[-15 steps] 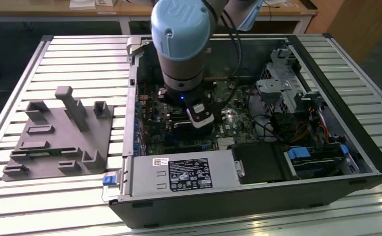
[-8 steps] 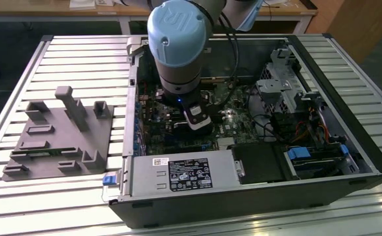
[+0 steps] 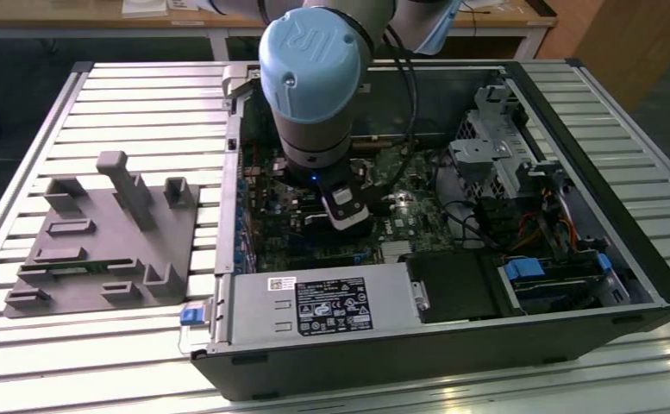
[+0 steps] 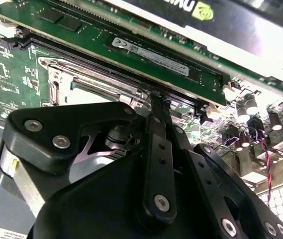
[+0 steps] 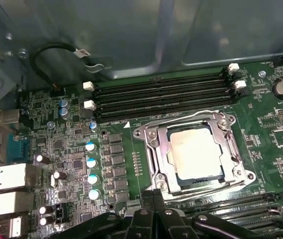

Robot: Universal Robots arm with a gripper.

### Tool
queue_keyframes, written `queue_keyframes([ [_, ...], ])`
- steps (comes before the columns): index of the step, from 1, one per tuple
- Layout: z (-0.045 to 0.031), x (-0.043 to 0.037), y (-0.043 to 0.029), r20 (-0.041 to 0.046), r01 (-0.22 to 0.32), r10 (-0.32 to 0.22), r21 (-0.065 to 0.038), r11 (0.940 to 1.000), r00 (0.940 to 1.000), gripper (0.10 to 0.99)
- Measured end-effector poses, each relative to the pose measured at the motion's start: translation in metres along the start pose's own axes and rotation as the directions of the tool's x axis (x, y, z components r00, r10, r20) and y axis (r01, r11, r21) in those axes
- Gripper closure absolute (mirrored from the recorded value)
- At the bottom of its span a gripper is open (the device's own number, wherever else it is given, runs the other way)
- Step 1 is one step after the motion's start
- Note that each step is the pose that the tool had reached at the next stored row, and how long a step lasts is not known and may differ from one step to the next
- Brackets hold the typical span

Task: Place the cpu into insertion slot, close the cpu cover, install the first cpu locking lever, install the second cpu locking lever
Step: 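Install the second cpu locking lever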

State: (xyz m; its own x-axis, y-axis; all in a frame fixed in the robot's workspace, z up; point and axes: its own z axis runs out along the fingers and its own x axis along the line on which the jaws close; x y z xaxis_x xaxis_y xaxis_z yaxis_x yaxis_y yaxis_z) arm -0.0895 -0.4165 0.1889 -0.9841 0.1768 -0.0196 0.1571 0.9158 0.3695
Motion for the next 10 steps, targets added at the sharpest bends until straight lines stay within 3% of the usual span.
queue_keyframes([
  [10, 0.0046, 0.0008, 0.0022, -0.0001, 0.0, 0.0, 0.0, 1.0, 1.0, 0.98],
])
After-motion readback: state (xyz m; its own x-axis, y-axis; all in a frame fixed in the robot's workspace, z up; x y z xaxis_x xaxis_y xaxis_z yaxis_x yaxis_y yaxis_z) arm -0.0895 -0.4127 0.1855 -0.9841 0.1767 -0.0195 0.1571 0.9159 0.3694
